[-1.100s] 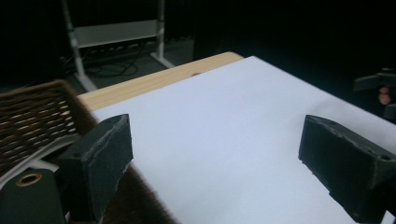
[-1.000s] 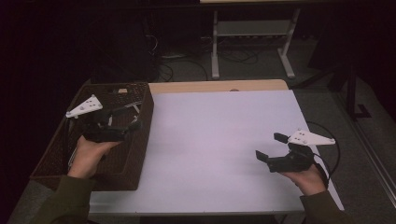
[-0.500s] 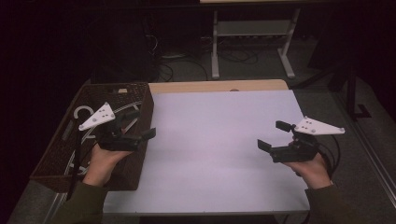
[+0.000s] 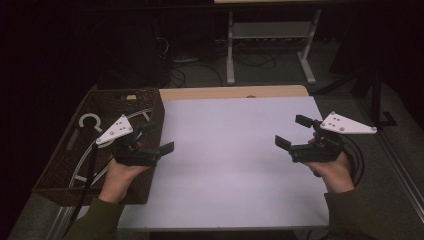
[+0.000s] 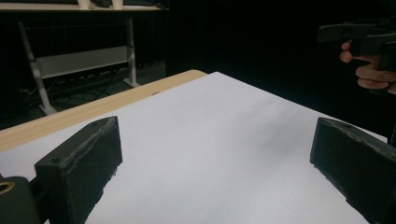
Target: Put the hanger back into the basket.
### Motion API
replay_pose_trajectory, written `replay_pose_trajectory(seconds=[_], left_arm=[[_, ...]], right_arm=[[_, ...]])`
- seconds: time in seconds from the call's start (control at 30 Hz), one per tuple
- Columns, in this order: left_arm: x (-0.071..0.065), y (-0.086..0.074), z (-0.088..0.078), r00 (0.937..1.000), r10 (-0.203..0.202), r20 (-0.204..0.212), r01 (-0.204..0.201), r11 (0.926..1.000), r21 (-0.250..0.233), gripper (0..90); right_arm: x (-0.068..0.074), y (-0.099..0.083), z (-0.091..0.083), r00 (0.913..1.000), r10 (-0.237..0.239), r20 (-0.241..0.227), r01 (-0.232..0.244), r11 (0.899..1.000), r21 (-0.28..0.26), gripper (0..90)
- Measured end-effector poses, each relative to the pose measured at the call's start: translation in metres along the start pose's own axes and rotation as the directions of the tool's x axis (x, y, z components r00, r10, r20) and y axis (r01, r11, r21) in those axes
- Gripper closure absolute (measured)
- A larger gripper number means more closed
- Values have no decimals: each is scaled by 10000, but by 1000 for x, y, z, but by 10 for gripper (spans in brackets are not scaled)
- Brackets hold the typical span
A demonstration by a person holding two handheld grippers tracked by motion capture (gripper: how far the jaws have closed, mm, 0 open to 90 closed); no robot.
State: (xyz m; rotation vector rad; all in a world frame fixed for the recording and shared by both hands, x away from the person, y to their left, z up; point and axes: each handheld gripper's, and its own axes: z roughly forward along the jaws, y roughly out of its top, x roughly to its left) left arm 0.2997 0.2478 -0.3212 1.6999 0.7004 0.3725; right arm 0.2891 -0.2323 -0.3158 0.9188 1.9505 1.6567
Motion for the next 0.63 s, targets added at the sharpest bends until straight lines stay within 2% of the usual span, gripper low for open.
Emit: replay_pose_trajectory(seconds=[0.03, 0.1, 0.63], left_arm=[[1, -1, -1, 10000, 19, 57, -18, 9999, -124, 20], [3, -4, -2, 9998, -194, 101, 196, 9996, -200, 20], [6, -6, -4, 9999, -85, 99, 85, 10000, 9, 20]], right_arm=[[1, 1, 0, 10000, -23, 11, 23, 10000, -27, 4], [1, 2, -1, 10000, -28, -17, 28, 10000, -54, 4], [-1, 1, -2, 10000, -82, 22, 82, 10000, -9, 4]])
